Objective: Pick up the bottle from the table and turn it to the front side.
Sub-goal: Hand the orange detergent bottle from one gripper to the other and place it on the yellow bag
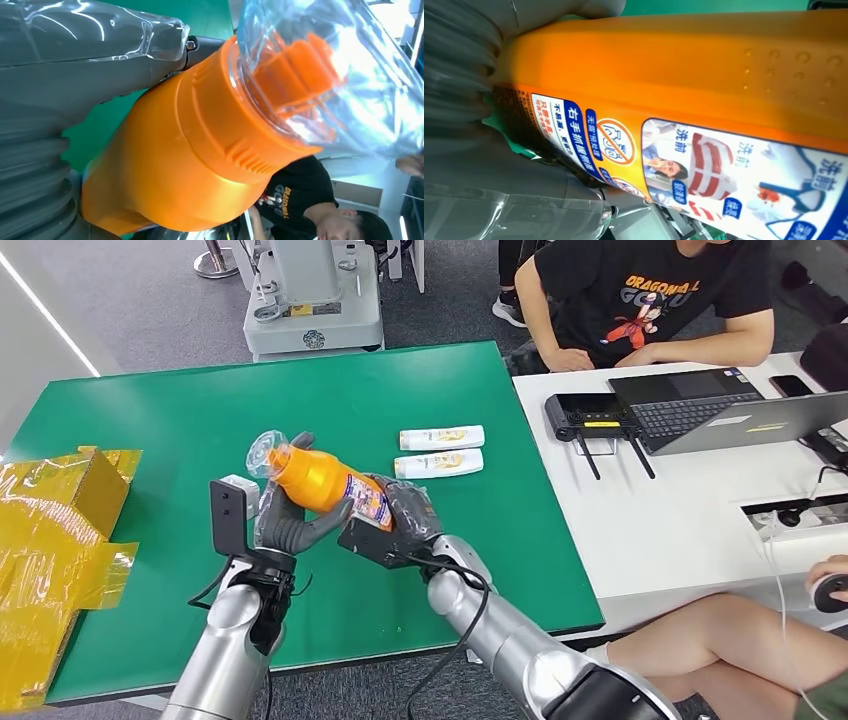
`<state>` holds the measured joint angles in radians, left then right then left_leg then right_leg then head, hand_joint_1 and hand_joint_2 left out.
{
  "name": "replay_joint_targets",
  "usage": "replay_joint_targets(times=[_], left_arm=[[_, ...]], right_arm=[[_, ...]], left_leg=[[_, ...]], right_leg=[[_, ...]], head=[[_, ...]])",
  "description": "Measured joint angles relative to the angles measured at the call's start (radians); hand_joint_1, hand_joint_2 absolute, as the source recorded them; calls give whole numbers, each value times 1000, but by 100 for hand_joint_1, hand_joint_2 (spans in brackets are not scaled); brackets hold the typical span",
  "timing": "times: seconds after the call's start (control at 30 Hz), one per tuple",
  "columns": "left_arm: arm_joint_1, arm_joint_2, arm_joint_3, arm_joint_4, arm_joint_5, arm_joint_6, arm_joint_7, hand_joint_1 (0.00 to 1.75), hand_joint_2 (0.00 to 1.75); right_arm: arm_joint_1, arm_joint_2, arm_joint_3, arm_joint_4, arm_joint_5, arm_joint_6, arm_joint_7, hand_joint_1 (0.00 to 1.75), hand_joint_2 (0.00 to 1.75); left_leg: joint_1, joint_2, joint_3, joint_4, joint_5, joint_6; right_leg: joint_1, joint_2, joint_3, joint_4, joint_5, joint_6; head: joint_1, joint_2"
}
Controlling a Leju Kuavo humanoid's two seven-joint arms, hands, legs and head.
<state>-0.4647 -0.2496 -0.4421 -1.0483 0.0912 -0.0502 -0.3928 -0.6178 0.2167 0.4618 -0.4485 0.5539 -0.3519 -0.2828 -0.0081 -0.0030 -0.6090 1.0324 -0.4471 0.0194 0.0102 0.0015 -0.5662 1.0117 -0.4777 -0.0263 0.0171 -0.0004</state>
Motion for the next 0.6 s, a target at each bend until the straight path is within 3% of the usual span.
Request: replay_joint_targets(times=[0.33, 0.6], left_arm=[[-76, -38, 0, 56, 44, -4, -1, 0, 175], [-101, -59, 2, 97, 62, -2, -4, 0, 175]], right_arm=[[-54, 8, -19, 1, 30, -1, -4, 175, 175], [-103, 44, -35, 0, 29, 7, -9, 175, 175]], left_leg=[[0, 0, -1, 0, 0, 0], [0, 0, -1, 0, 0, 0]], right_leg=[[0, 0, 0, 0, 1, 0], [0, 0, -1, 1, 1, -1]], head=[[0, 0], [0, 0]])
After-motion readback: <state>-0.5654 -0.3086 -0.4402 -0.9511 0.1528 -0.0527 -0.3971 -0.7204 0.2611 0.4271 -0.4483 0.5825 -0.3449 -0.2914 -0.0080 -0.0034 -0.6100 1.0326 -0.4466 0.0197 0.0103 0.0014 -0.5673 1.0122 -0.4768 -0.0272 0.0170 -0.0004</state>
